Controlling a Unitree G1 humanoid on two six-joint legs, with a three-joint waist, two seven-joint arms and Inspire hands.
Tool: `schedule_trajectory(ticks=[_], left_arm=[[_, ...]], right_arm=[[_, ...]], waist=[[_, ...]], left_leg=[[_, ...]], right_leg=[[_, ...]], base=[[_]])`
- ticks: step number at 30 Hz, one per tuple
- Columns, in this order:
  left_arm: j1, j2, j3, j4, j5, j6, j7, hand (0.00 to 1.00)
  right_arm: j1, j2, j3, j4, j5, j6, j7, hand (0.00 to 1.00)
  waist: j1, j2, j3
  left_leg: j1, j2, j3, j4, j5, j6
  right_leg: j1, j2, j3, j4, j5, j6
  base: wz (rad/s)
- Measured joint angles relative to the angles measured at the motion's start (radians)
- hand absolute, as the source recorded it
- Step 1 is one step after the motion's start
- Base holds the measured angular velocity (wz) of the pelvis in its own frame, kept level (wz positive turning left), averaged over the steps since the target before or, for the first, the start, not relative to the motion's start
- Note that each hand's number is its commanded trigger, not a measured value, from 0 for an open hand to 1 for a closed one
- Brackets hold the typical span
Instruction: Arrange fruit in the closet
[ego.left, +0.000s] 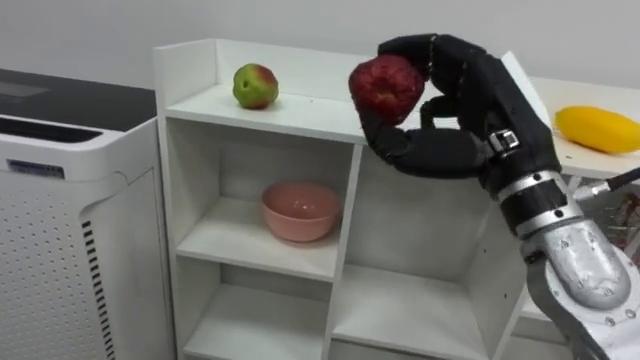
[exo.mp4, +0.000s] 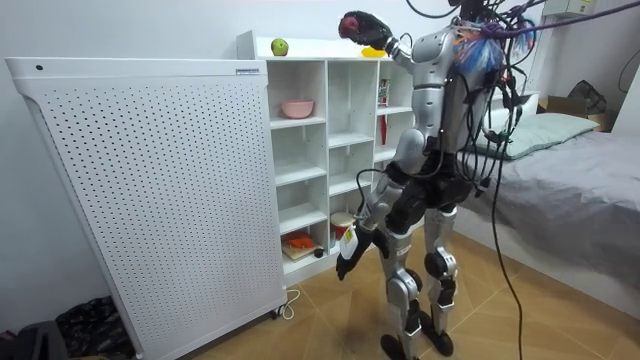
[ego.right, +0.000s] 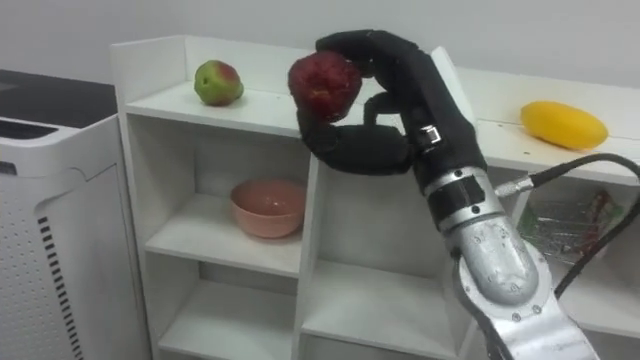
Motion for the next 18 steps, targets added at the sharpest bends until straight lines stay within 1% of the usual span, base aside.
schedule_trajectory(ticks=[2,6,9,11,12,13,14,15,17,18], left_arm=[[-0.004,0.0,-0.001,0.0,0.0,-0.001,0.0,0.0],[-0.005,0.0,-0.001,0.0,-0.002,-0.002,-0.001,0.0],[-0.005,0.001,-0.007,0.001,-0.017,-0.008,0.0,0.0],[-0.004,0.001,-0.025,0.009,-0.038,-0.01,0.017,0.0],[-0.004,0.001,-0.032,0.01,-0.04,-0.008,0.021,0.0],[-0.004,0.001,-0.043,0.01,-0.041,-0.007,0.022,0.0],[-0.011,0.0,-0.061,0.011,-0.047,-0.008,0.03,0.0],[-0.016,0.0,-0.074,0.012,-0.05,-0.008,0.036,0.0],[-0.04,-0.002,-0.113,0.016,-0.069,-0.009,0.049,0.0],[-0.05,-0.003,-0.123,0.024,-0.078,-0.008,0.054,0.0]], right_arm=[[0.024,0.002,0.012,-0.045,-0.014,0.001,0.031,1.0],[0.034,0.007,0.031,-0.068,-0.013,0.001,0.081,1.0],[0.046,0.028,0.033,-0.065,-0.014,-0.003,0.086,1.0],[0.112,0.052,0.038,-0.049,-0.024,-0.011,0.084,1.0],[0.131,0.059,0.04,-0.039,-0.026,-0.011,0.084,1.0],[0.16,0.082,0.047,-0.005,-0.028,-0.008,0.084,1.0],[0.171,0.095,0.057,0.041,-0.021,-0.007,0.084,1.0],[0.171,0.1,0.061,0.068,-0.014,-0.006,0.084,1.0],[0.171,0.123,0.063,0.176,0.026,-0.002,0.073,1.0],[0.171,0.13,0.063,0.208,0.036,-0.004,0.066,1.0]], waist=[[-0.001,-0.001,0.001],[0.0,-0.001,0.0028],[0.0,-0.003,0.0072],[0.002,-0.005,0.0086],[0.002,-0.005,0.0093],[0.002,-0.003,0.0103],[-0.001,-0.001,0.0116],[-0.002,0.002,0.0139],[-0.004,0.014,0.0217],[-0.005,0.016,0.0232]], left_leg=[[-0.002,0.0,0.001,0.0,0.0,0.0],[-0.002,0.0,0.002,0.0,0.0,0.0],[-0.003,0.001,0.002,-0.002,0.0,0.0],[-0.004,0.001,0.002,-0.002,0.0,0.0],[-0.005,0.001,0.002,-0.001,0.0,0.0],[-0.013,0.001,0.004,0.001,0.0,0.0],[-0.033,0.001,0.004,0.005,0.0,0.0],[-0.046,0.001,0.003,0.011,0.0,0.001],[-0.102,0.002,0.003,0.041,0.001,0.002],[-0.114,0.002,0.002,0.048,0.001,0.003]], right_leg=[[-0.002,0.0,0.001,0.0,0.001,-0.002],[-0.002,0.0,0.0,0.0,0.002,-0.003],[-0.002,-0.001,-0.003,0.001,0.002,-0.003],[-0.002,-0.001,-0.003,0.0,0.003,-0.002],[-0.003,-0.001,-0.002,0.0,0.003,-0.002],[-0.011,-0.001,0.0,0.002,0.003,-0.002],[-0.031,-0.002,-0.001,0.005,0.006,-0.004],[-0.041,-0.002,-0.002,0.007,0.009,-0.005],[-0.09,-0.005,-0.003,0.026,0.011,-0.007],[-0.102,-0.005,-0.003,0.031,0.011,-0.007]], base=[[0.0],[0.0],[0.02],[0.02],[0.0],[0.0],[0.0],[0.0],[0.0],[0.0]])
